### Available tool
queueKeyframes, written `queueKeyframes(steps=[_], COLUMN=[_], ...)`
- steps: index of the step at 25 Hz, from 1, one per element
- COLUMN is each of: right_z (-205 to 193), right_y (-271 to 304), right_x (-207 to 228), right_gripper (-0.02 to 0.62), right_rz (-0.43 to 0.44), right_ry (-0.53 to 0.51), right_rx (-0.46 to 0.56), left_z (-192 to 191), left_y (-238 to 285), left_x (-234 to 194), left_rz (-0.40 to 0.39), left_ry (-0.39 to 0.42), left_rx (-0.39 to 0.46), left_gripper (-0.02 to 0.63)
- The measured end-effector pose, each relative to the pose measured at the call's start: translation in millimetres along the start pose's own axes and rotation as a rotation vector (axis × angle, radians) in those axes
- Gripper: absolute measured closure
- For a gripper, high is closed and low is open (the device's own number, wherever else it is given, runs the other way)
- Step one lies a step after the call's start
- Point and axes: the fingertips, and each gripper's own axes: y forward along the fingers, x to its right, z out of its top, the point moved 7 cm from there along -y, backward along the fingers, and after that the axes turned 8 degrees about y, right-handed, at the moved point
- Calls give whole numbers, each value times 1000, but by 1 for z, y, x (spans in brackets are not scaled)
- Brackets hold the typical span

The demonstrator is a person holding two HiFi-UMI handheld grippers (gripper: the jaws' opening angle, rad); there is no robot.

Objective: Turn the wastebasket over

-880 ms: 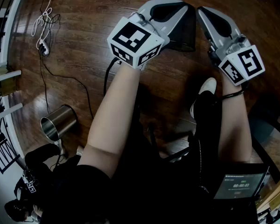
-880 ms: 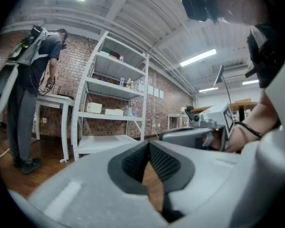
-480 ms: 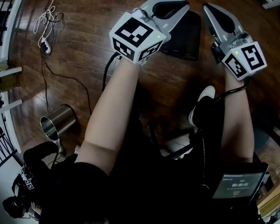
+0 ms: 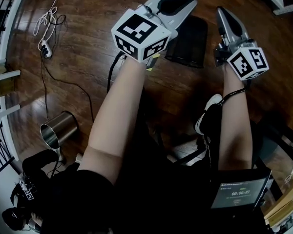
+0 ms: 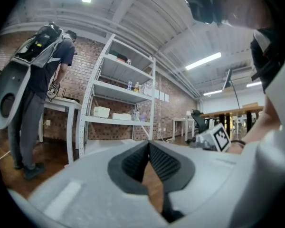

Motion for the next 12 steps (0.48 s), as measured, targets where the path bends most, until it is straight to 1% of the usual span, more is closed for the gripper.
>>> queueKeyframes(steps=[3,7,9,12], right_z=[-68,-166,-202,-241], right_y=[-9,-41,-53,-65], right_x=[16,22,20,12], right_gripper=[584,584,584,584], right_rz=[-54,-183,-230,-268], right_ry=[160,348,430,518], right_rx=[-6,-54,-62,-66], left_z=[-3,-4,-3,-2], left_y=[7,3,-1,-8], left_x=[-8,-5,-7,-12], left_rz=[18,16,21,31], left_ry=[-8,7,6,0], left_rx=[9,5,5,7], left_gripper=[604,604,603,604])
